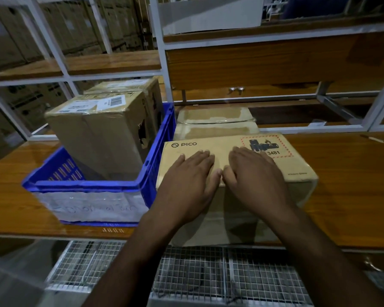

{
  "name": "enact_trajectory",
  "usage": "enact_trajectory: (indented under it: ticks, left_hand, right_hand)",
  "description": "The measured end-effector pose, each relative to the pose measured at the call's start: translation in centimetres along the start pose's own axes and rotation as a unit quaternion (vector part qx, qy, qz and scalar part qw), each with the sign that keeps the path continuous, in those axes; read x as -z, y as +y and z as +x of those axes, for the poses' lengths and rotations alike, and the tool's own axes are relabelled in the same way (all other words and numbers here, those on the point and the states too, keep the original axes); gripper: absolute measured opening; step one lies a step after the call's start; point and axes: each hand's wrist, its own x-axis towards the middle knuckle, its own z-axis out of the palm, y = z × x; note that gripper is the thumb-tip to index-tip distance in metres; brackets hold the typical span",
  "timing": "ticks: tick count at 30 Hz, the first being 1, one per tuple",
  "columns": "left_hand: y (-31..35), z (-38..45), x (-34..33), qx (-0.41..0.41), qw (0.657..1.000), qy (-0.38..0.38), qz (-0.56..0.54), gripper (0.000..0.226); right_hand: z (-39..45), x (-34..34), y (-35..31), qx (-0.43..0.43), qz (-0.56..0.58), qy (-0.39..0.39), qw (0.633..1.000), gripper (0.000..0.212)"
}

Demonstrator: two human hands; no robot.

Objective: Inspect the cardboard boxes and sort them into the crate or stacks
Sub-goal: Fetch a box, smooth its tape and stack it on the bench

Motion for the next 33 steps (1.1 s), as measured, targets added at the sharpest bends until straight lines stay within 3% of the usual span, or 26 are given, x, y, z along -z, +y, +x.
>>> enact_trajectory:
  ticks: [3, 9, 13, 21, 24, 26, 28, 30, 33]
  left_hand:
    - [0.1, 0.4, 0.1, -0.006, 0.999, -0.028, 0.023, 0.067]
    - [-0.3, 0.5, 0.4, -0.001, 1.000, -0.027, 0.013, 0.057]
    - [-2.5, -0.5, 0.8, 0.052, 0.998, -0.023, 0.032, 0.064]
    - [-3.3, -1.2, 1.5, 0.083, 0.996, -0.015, -0.012, 0.062]
    - [-3.6, -1.7, 1.1, 0.102, 0.994, 0.009, -0.046, 0.066]
    - [-3.9, -2.6, 0.5, 0.135, 0.986, 0.038, -0.086, 0.074]
    - [-4.0, -3.5, 0.0, 0.184, 0.970, 0.064, -0.142, 0.081]
    - [-3.8, -4.2, -0.4, 0.220, 0.951, 0.095, -0.195, 0.080]
    - [-3.2, -4.7, -0.6, 0.227, 0.937, 0.147, -0.222, 0.069]
  right_hand:
    - [0.5, -0.1, 0.2, 0.014, -0.004, -0.027, 1.000, 0.050]
    - [0.7, 0.8, 0.6, 0.017, 0.011, -0.022, 1.000, 0.042]
    - [-0.3, 1.2, 2.8, -0.028, -0.017, -0.015, 0.999, 0.049]
    - [0.0, 2.9, 4.2, -0.050, -0.037, -0.044, 0.997, 0.042]
    - [-0.5, 2.3, 4.8, -0.072, -0.016, -0.007, 0.997, 0.046]
    - [-2.1, 1.4, 5.8, -0.121, 0.044, 0.087, 0.988, 0.056]
    - [-4.1, 0.2, 6.7, -0.212, 0.193, 0.153, 0.946, 0.071]
    - [-5.7, -1.2, 7.1, -0.274, 0.319, 0.159, 0.894, 0.078]
    - [-6.7, -1.7, 7.1, -0.274, 0.360, 0.153, 0.879, 0.073]
